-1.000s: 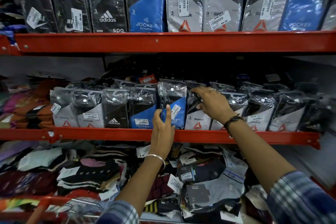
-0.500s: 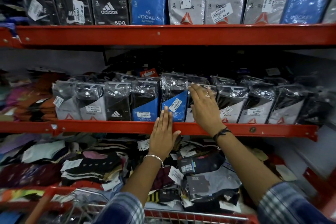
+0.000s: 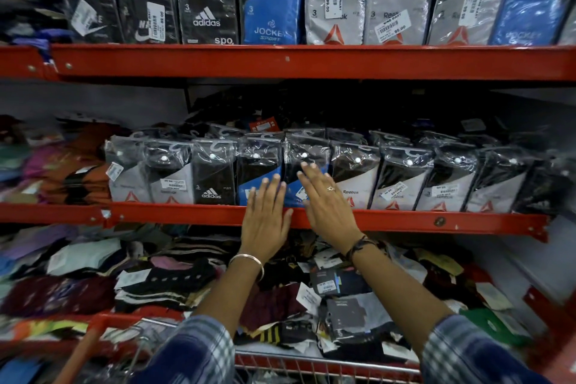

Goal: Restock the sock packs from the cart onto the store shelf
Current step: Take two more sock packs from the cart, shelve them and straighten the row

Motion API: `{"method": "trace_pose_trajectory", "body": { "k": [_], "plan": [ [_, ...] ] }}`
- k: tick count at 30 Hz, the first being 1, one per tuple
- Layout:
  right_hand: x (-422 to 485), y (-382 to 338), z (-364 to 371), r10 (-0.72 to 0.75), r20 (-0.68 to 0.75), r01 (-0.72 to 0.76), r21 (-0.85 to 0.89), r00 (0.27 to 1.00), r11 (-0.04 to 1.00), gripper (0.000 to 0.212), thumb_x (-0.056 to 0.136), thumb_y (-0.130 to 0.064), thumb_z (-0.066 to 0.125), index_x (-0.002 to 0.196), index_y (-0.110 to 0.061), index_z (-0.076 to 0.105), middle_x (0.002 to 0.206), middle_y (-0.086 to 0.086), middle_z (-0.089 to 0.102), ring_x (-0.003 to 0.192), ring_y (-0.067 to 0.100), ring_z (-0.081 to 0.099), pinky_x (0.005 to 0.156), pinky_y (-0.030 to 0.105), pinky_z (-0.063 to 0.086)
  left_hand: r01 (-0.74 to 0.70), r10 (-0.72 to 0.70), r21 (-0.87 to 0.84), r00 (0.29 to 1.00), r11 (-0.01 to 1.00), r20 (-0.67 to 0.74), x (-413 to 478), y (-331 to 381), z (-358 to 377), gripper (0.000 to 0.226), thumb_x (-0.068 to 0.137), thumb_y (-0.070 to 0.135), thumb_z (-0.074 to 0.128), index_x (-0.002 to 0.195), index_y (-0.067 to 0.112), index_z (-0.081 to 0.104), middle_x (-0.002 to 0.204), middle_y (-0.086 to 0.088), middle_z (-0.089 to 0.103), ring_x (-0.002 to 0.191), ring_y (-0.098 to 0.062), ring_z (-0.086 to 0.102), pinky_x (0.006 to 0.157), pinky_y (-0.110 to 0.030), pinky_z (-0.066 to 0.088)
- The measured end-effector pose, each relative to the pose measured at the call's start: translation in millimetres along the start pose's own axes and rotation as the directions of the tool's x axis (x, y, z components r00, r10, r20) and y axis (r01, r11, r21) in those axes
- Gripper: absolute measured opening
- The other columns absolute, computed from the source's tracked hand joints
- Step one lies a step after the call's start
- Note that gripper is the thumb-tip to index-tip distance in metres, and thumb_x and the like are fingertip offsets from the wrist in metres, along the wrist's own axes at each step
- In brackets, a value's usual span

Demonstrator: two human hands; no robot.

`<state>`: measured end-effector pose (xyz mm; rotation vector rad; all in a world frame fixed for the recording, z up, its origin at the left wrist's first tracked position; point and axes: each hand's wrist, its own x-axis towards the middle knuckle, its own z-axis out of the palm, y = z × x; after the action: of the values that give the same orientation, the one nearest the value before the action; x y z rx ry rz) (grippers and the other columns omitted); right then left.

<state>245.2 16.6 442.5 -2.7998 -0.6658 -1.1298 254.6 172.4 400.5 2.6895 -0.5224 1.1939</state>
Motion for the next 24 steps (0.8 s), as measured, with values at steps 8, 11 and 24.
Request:
{"method": "trace_pose_trajectory", "body": {
  "k": [8,11,24],
  "plan": [
    [-4.8,2.3,51.4,0.097,0.094,-0.095,-0.023,0.991,0.995,0.063,0.097,-0.048,0.021,0.148,-0.014,0.008,0.156,0.004,0.006,0.144,0.017,0.004,0.114,0.036,0.01,-0.042,0.037,0.079,0.998,0.996,0.06,12.9,-41.5,29.2,0.066,0.097,0.054,0.01,0.148,0.013,-0.002,0.155,-0.006,-0.019,0.143,-0.025,-0.006,0.115,-0.043,-0.006],
    [-1.8,4.0,60.8,0.112,0.08,-0.111,-0.011,0.991,0.994,0.062,0.098,-0.049,0.016,0.149,-0.015,0.009,0.157,0.002,0.005,0.145,0.016,0.002,0.116,0.034,0.005,-0.002,0.0,0.058,1.0,0.998,0.031,17.6,-34.9,39.0,0.066,0.097,0.052,0.011,0.147,0.013,-0.005,0.155,-0.007,-0.02,0.143,-0.026,-0.008,0.115,-0.043,-0.007],
    [-29.2,28.9,8.6,0.035,-0.035,-0.027,0.204,0.999,0.979,0.05,0.098,-0.031,0.031,0.144,-0.011,0.029,0.153,0.009,0.03,0.14,0.02,0.026,0.105,0.038,0.038,0.068,-0.064,0.12,0.997,0.99,-0.035,7.6,6.1,23.0,0.065,0.095,0.038,0.023,0.147,0.005,0.006,0.156,-0.011,-0.013,0.144,-0.026,-0.002,0.115,-0.043,-0.002]
  ]
}}
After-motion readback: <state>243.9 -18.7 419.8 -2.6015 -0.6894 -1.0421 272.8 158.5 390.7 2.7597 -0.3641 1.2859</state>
